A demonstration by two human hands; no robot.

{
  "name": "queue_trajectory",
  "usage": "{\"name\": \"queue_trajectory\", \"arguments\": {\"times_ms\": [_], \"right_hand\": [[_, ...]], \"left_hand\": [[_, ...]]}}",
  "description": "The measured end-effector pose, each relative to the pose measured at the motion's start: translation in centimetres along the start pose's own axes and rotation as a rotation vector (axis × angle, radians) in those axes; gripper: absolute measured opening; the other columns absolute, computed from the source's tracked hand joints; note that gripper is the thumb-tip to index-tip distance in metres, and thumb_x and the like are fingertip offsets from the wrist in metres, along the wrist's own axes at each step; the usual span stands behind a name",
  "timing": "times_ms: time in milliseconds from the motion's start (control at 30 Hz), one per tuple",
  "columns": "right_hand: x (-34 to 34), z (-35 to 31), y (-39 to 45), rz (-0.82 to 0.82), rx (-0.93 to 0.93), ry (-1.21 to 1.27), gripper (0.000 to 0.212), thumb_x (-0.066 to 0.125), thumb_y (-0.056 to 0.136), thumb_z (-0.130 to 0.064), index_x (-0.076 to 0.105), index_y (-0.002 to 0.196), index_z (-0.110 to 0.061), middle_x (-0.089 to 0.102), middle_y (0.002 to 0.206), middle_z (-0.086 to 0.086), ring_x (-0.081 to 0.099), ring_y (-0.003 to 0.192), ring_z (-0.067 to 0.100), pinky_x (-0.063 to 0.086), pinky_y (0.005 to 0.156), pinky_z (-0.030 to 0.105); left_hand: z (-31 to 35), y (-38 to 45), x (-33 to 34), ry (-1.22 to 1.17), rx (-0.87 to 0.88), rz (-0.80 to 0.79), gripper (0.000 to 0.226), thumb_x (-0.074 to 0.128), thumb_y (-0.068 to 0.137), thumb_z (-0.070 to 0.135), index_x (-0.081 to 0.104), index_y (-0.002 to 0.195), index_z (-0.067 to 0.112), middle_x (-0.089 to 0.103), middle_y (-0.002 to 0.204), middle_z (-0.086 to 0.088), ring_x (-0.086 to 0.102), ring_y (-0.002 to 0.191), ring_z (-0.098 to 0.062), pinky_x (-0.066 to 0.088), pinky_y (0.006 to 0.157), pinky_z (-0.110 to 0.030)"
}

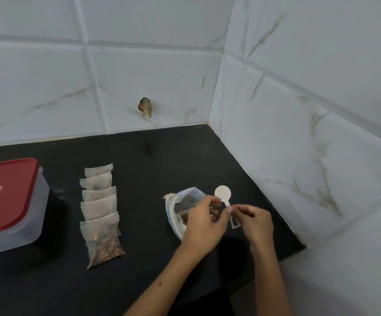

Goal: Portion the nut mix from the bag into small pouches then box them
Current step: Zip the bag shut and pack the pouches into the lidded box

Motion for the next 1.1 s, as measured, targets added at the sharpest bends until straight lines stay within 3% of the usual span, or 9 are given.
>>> {"name": "queue_trajectory", "arguments": {"times_ms": [100, 233, 500, 600, 767, 833, 900, 1000, 1100], "right_hand": [[-0.7, 2.0, 0.5, 0.015, 0.081, 0.015, 0.003, 0.074, 0.08, -0.019, 0.072, 0.082, -0.018, 0.071, 0.082, -0.001, 0.065, 0.082, 0.013, 0.052, 0.079, 0.032], [-0.9, 3.8, 1.0, 0.044, 0.091, -0.053, 0.003, 0.071, 0.082, -0.019, 0.073, 0.085, -0.019, 0.07, 0.079, -0.006, 0.064, 0.078, 0.007, 0.045, 0.066, 0.02], [-0.7, 5.2, 1.9, 0.116, 0.097, -0.301, 0.01, 0.068, 0.085, -0.025, 0.074, 0.09, -0.02, 0.07, 0.084, -0.004, 0.063, 0.079, 0.01, 0.044, 0.066, 0.023], [-1.0, 4.7, 1.9, 0.139, 0.104, -0.392, 0.015, 0.066, 0.086, -0.03, 0.073, 0.095, -0.019, 0.071, 0.092, -0.001, 0.06, 0.078, 0.011, 0.043, 0.063, 0.023], [-1.5, 1.3, 1.5, 0.184, -0.019, -0.391, 0.024, 0.065, 0.087, -0.033, 0.07, 0.103, -0.016, 0.07, 0.099, 0.001, 0.056, 0.081, 0.009, 0.044, 0.07, 0.023], [0.2, 0.1, 1.3, 0.072, -0.05, -0.339, 0.026, 0.062, 0.089, -0.032, 0.067, 0.108, -0.015, 0.068, 0.104, 0.002, 0.056, 0.086, 0.009, 0.046, 0.079, 0.024], [2.6, -0.2, 0.9, -0.096, -0.009, -0.37, 0.031, 0.058, 0.091, -0.034, 0.063, 0.114, -0.014, 0.065, 0.108, 0.003, 0.058, 0.092, 0.012, 0.042, 0.08, 0.023], [5.9, 0.4, 0.2, -0.258, 0.033, -0.481, 0.029, 0.054, 0.093, -0.035, 0.063, 0.103, -0.01, 0.065, 0.095, 0.006, 0.06, 0.088, 0.019, 0.04, 0.064, 0.022], [7.3, 0.5, 0.2, -0.28, 0.042, -0.46, 0.026, 0.055, 0.091, -0.029, 0.061, 0.076, -0.009, 0.059, 0.068, 0.003, 0.057, 0.065, 0.016, 0.038, 0.051, 0.024]], "left_hand": [[-1.1, -0.2, 3.5, -0.245, -0.235, -0.118, 0.037, 0.056, 0.092, 0.047, 0.061, 0.107, 0.014, 0.067, 0.086, 0.01, 0.063, 0.083, 0.0, 0.05, 0.079, -0.016], [-3.1, -0.2, 5.7, -0.4, -0.453, -0.162, 0.037, 0.044, 0.095, 0.051, 0.062, 0.097, 0.019, 0.071, 0.099, -0.003, 0.068, 0.097, -0.016, 0.052, 0.094, -0.036], [-3.5, 0.1, 6.5, -0.526, -0.55, -0.167, 0.026, 0.042, 0.099, 0.043, 0.055, 0.092, 0.021, 0.066, 0.091, 0.002, 0.065, 0.09, -0.011, 0.052, 0.078, -0.022], [-3.1, 0.1, 5.8, -0.453, -0.483, -0.166, 0.023, 0.049, 0.098, 0.038, 0.06, 0.09, 0.019, 0.065, 0.088, 0.0, 0.063, 0.087, -0.013, 0.053, 0.085, -0.029], [-1.1, -0.2, -1.4, -0.236, -0.111, 0.251, 0.004, 0.063, 0.09, 0.018, 0.066, 0.091, 0.019, 0.069, 0.087, 0.005, 0.065, 0.084, -0.009, 0.052, 0.074, -0.018], [-0.7, -1.2, -5.0, -0.107, -0.016, 0.462, 0.02, 0.065, 0.086, 0.018, 0.059, 0.104, 0.022, 0.061, 0.102, 0.009, 0.06, 0.094, -0.006, 0.05, 0.077, -0.02], [-2.3, -1.5, -7.5, 0.019, -0.115, 0.565, 0.049, 0.069, 0.083, 0.023, 0.046, 0.126, 0.018, 0.051, 0.121, 0.004, 0.053, 0.109, -0.013, 0.049, 0.089, -0.033], [-6.2, -1.1, -8.1, 0.074, -0.474, 0.309, 0.068, 0.07, 0.083, 0.035, 0.035, 0.135, 0.009, 0.052, 0.124, -0.005, 0.055, 0.11, -0.021, 0.049, 0.095, -0.042], [-7.6, -1.6, -7.3, -0.118, -0.644, 0.09, 0.029, 0.064, 0.089, 0.033, 0.053, 0.105, 0.01, 0.064, 0.103, -0.008, 0.064, 0.095, -0.021, 0.057, 0.085, -0.045]]}}
Point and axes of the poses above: each hand's wrist, its own y-axis towards the middle knuckle, its own x-axis out of the palm, z = x × y, the point moved 6 cm from there along y, towards the middle knuckle
